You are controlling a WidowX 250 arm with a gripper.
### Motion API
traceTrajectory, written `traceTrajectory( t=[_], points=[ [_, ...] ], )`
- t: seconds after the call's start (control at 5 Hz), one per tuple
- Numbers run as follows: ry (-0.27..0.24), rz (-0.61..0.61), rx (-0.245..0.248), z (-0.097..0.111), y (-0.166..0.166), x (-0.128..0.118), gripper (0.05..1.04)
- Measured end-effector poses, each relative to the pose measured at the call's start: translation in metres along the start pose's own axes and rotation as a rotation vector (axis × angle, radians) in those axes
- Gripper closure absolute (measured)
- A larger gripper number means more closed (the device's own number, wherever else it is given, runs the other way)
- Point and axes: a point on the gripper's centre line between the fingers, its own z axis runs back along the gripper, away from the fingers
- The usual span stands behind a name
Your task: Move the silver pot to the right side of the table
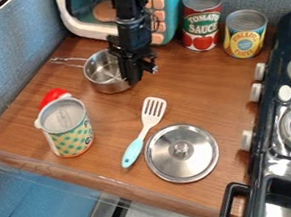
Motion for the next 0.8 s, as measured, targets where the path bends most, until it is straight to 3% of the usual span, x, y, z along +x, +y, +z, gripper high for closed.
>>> traceTrajectory(
  t=[0.2,0.4,0.6,0.8],
  points=[
    [-0.060,-0.064,0.028,0.027,-0.025,0.016,1.013],
    [-0.068,-0.135,0.028,0.036,-0.064,0.033,1.016],
    [-0.105,-0.177,0.061,0.051,-0.097,0.054,1.017],
    [-0.057,-0.205,0.077,0.033,-0.120,0.058,1.018]
  ],
)
